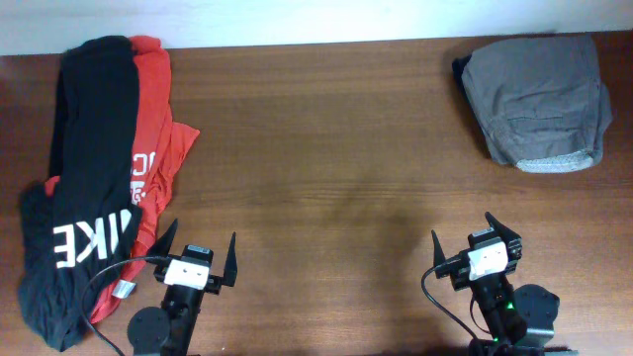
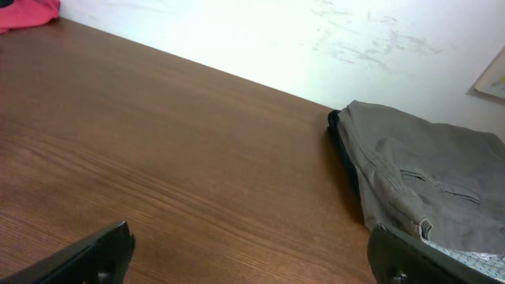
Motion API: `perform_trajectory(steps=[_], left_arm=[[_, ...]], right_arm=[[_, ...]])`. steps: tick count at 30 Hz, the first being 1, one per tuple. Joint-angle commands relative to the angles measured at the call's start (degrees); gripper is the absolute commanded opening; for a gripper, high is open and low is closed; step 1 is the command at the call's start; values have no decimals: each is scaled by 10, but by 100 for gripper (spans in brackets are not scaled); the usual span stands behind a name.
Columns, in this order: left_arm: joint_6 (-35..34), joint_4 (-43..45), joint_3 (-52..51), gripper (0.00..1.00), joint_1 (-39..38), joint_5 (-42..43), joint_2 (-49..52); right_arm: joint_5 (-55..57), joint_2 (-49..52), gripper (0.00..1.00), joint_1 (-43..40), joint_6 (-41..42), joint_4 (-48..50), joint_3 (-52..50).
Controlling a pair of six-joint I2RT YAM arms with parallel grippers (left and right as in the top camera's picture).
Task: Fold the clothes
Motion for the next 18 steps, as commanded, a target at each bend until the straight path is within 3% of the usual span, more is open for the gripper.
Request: perform_trajectory(steps=[1, 18], left_arm=[[7, 2, -3, 99, 3, 9, -5], [7, -1, -3, 99, 3, 8, -5]], right_arm=[[5, -4, 99, 1, 7, 2, -4], [-6, -4, 99, 1, 7, 2, -4]])
